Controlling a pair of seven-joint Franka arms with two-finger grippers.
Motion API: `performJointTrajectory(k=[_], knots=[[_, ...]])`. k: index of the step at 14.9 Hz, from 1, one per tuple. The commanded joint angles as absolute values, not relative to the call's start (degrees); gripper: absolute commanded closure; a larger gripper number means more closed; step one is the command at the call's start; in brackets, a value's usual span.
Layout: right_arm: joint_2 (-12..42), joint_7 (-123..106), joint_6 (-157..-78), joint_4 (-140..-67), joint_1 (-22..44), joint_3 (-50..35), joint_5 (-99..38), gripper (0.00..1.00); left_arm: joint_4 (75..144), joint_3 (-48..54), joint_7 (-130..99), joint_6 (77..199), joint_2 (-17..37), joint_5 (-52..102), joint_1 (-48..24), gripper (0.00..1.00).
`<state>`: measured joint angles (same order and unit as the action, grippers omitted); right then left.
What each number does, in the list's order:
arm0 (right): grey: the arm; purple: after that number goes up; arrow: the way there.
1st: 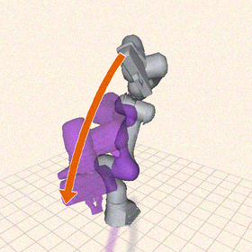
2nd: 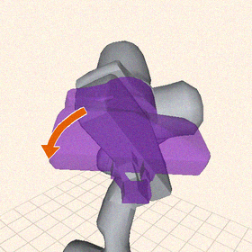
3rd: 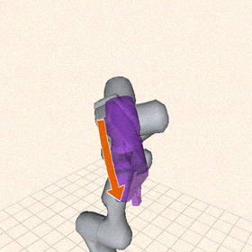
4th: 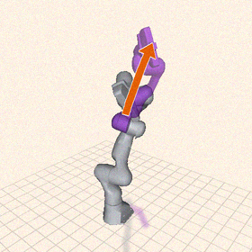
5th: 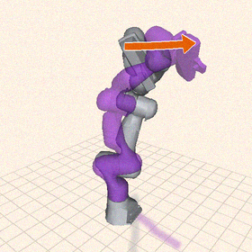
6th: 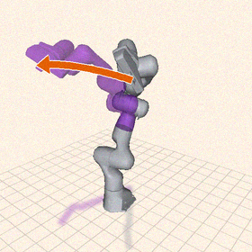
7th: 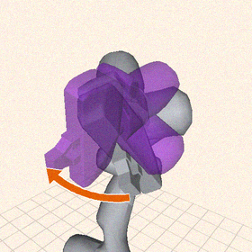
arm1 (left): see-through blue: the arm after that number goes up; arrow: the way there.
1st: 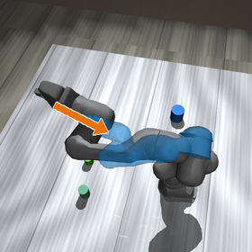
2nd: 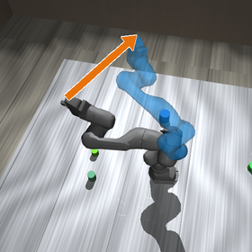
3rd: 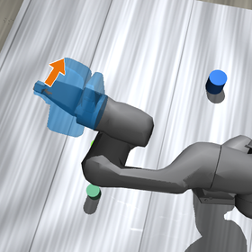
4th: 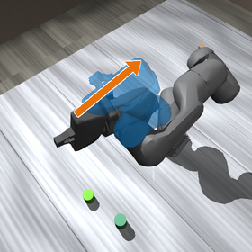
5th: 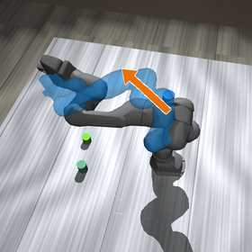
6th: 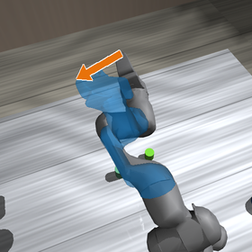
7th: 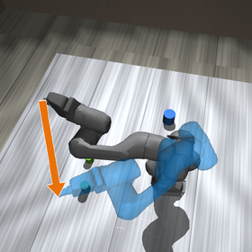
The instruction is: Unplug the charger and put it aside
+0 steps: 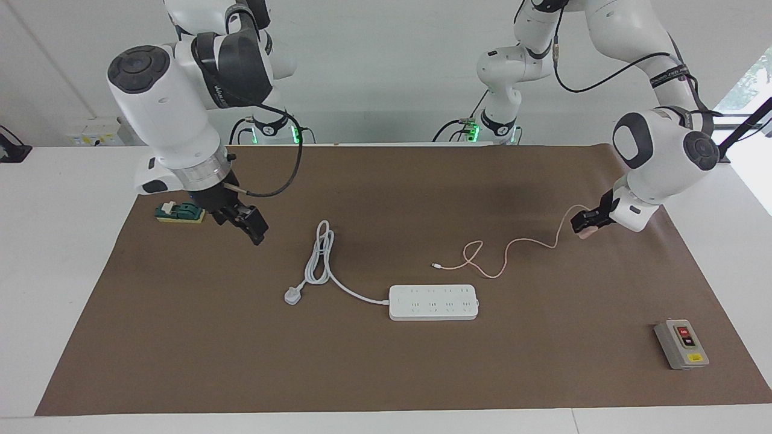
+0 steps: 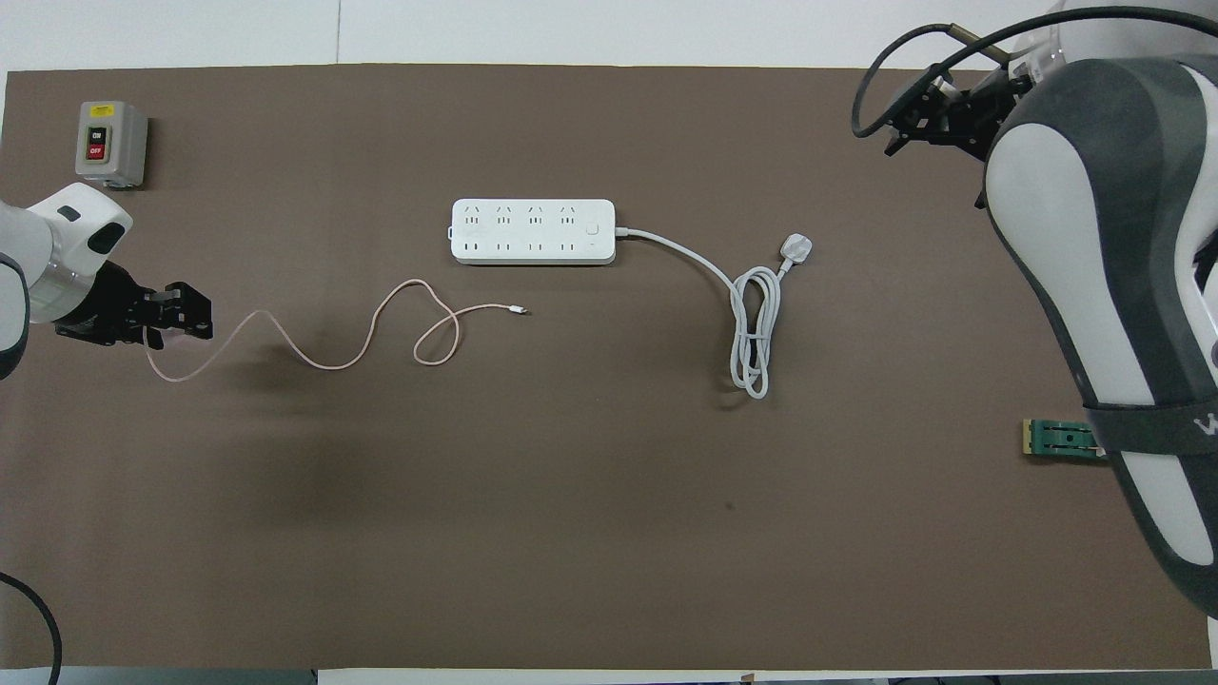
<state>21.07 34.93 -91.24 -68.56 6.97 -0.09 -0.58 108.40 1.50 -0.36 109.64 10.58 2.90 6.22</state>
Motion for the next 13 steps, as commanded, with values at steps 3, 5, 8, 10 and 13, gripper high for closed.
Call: performJointTrajectory(k=[3,5,8,10,13], knots=[[13.64,23.04,-91.41,-76.1,5.71,-0.7,2.37,0.0,107.58,1.05,0.26,110.48,8.53,3.6,5.71,0.0],[11.26,21.8,-91.41,-78.21,5.71,-0.7,2.99,0.0,107.58,1.05,0.26,110.57,8.53,3.6,5.63,0.0],[8.36,21.45,-91.23,-80.85,5.36,-0.7,3.08,0.0,107.49,1.05,0.18,109.69,6.86,3.6,5.63,0.0],[7.47,19.0,-91.23,-81.56,4.66,-0.7,3.08,0.0,107.49,0.97,0.09,108.46,4.76,3.6,5.45,0.0],[6.51,18.1,-89.04,-81.65,4.04,-0.7,3.08,0.0,107.58,0.97,0.26,106.36,1.5,3.6,6.06,0.0]])
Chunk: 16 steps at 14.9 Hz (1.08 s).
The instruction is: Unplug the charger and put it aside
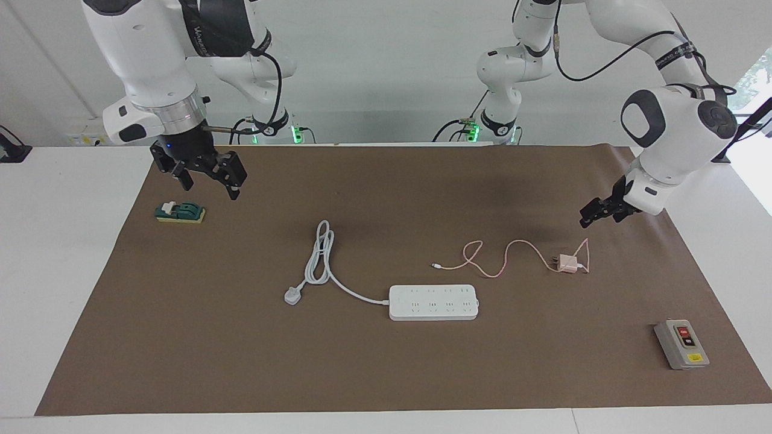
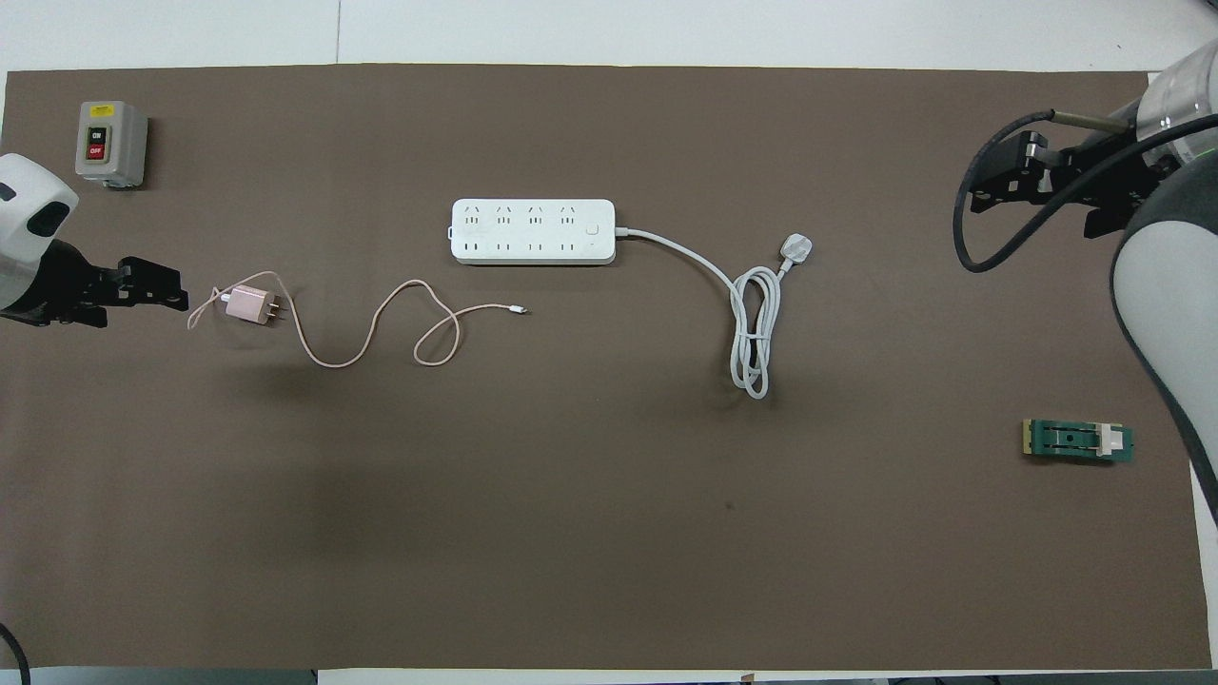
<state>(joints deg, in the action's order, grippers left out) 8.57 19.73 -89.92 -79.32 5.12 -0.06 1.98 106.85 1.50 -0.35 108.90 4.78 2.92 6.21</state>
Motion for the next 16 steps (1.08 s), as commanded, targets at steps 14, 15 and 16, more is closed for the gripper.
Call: performJointTrajectory(k=[14,15,16], knots=[[-2.02,5.54,-93.51,-94.04,2.81,-0.79,2.81,0.0,96.68,-0.44,-0.26,91.06,2.02,1.32,0.09,0.0],[-1.67,5.36,-93.86,-93.43,2.64,-0.79,2.55,0.0,96.68,-0.44,-0.18,91.4,2.02,1.23,0.09,0.0],[-1.67,5.19,-93.35,-93.17,2.64,-0.7,2.46,0.0,96.85,-0.44,-0.26,92.02,1.93,1.32,0.09,0.0]])
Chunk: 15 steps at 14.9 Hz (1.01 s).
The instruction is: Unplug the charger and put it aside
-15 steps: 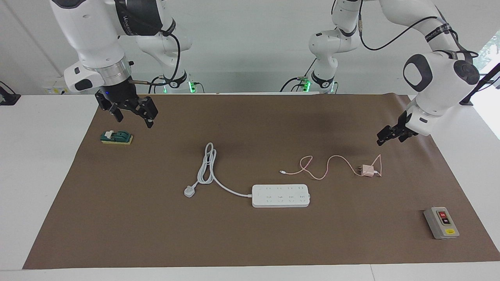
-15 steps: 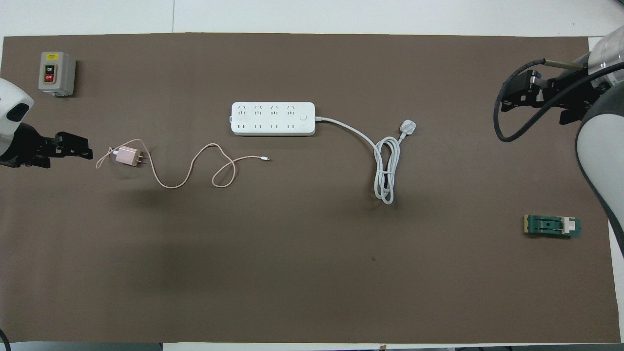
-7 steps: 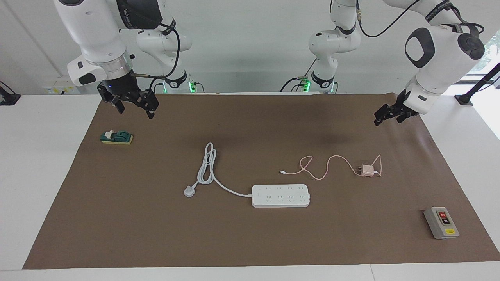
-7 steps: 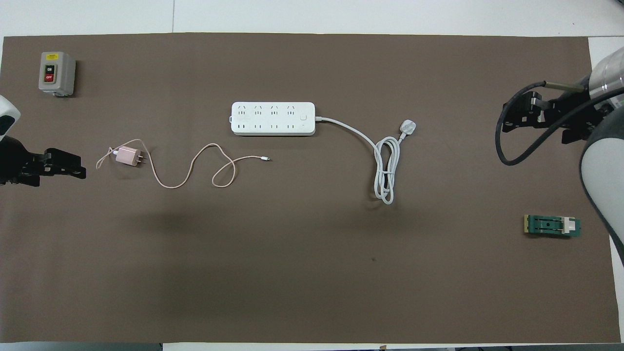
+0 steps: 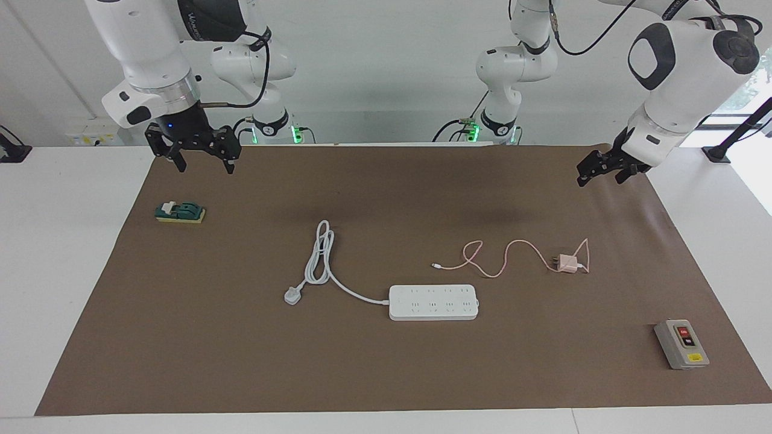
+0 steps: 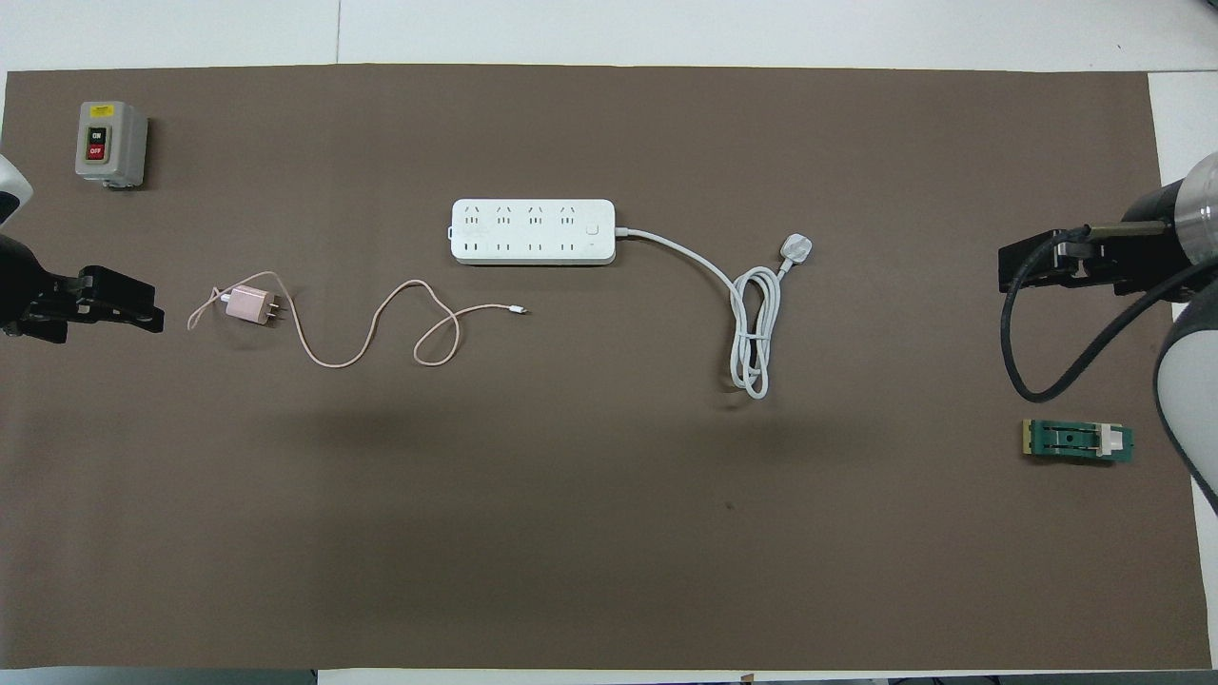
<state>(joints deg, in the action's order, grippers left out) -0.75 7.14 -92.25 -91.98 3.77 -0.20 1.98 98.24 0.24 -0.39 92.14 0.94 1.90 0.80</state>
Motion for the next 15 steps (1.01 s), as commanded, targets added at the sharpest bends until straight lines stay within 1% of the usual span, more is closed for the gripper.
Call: performJointTrajectory(k=[1,3,9,15], knots=[[-1.67,5.19,-93.17,-93.16,2.46,-0.7,2.55,0.0,96.94,-0.44,-0.26,92.54,1.93,1.32,0.09,0.0],[-1.76,5.27,-93.25,-93.6,1.32,-0.7,2.64,0.0,97.38,-0.44,-0.26,93.33,1.85,1.32,0.0,0.0],[-2.2,5.97,-93.16,-94.39,1.23,-0.7,2.81,0.0,98.17,-0.53,-0.35,96.76,1.67,1.32,-0.09,0.0],[-2.2,7.56,-92.9,-94.48,1.32,-0.7,2.81,0.0,98.0,-0.35,-0.44,96.33,1.67,1.23,-0.17,0.0]])
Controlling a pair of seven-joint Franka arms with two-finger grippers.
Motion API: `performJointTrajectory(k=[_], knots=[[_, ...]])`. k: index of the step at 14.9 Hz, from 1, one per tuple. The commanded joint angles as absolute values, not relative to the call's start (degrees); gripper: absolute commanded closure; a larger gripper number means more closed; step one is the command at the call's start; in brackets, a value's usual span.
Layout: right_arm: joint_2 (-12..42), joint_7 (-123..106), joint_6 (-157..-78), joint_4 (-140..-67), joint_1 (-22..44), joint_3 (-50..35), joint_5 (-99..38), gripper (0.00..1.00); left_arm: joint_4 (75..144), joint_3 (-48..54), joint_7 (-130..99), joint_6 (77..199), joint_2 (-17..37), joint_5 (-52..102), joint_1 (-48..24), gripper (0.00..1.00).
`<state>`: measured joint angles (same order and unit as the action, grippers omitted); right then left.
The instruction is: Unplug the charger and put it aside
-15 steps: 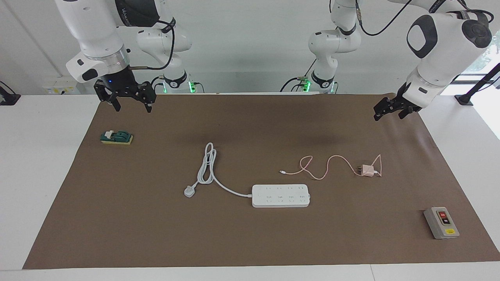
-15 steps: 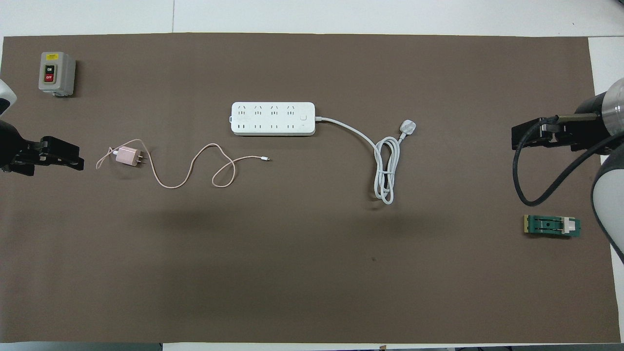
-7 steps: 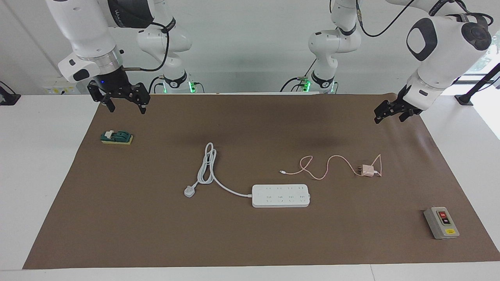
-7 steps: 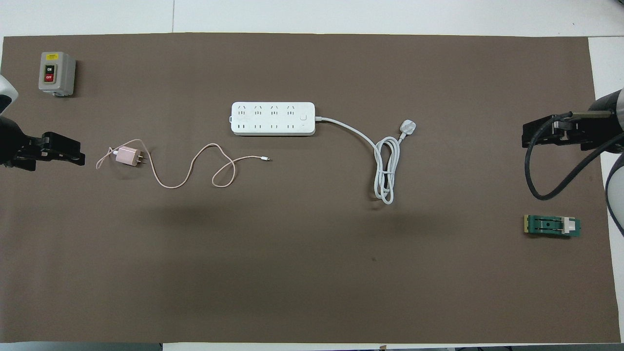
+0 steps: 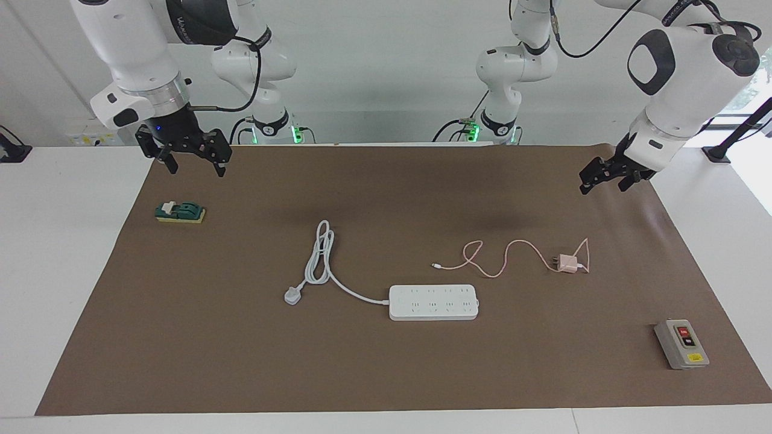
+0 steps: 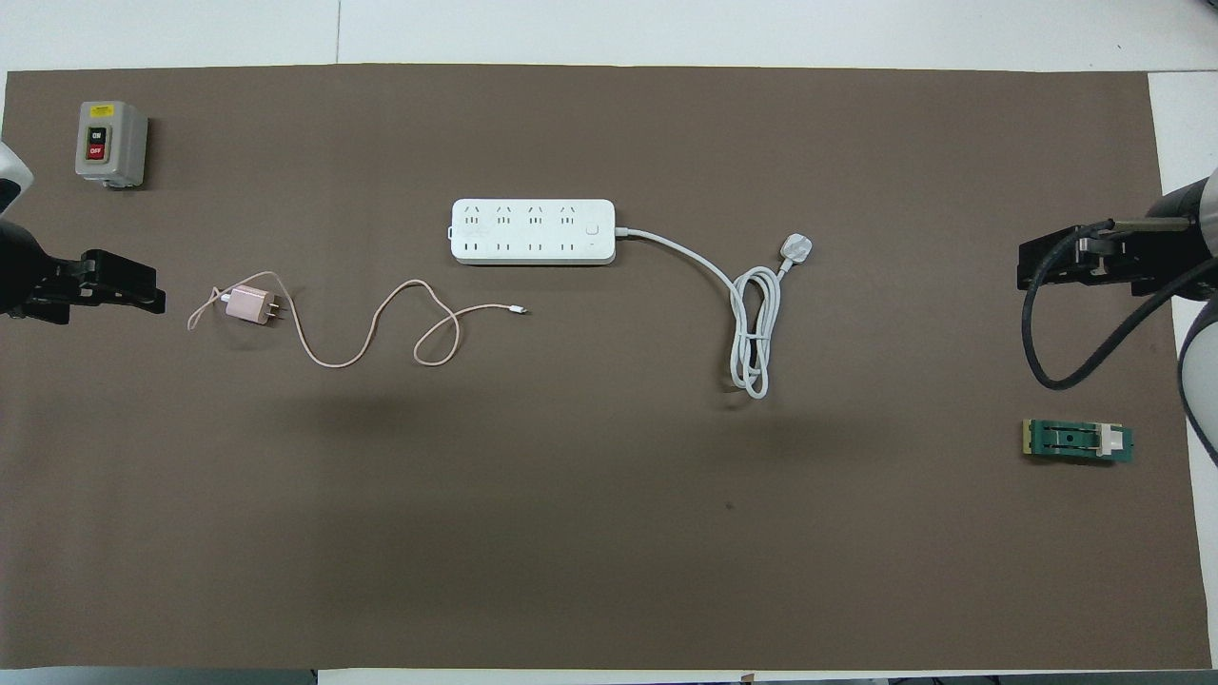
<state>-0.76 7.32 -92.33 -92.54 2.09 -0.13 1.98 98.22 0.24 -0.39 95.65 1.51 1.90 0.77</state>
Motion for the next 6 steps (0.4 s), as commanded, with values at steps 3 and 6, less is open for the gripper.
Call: performJointTrajectory(k=[3,6], knots=[[-2.2,7.38,-92.02,-94.39,1.49,-0.7,2.81,0.0,98.17,-0.26,-0.35,96.42,1.67,1.23,-0.18,0.0],[-2.29,7.3,-91.14,-94.39,1.67,-0.7,2.81,0.0,98.17,-0.35,-0.35,96.5,1.67,1.32,0.0,0.0]])
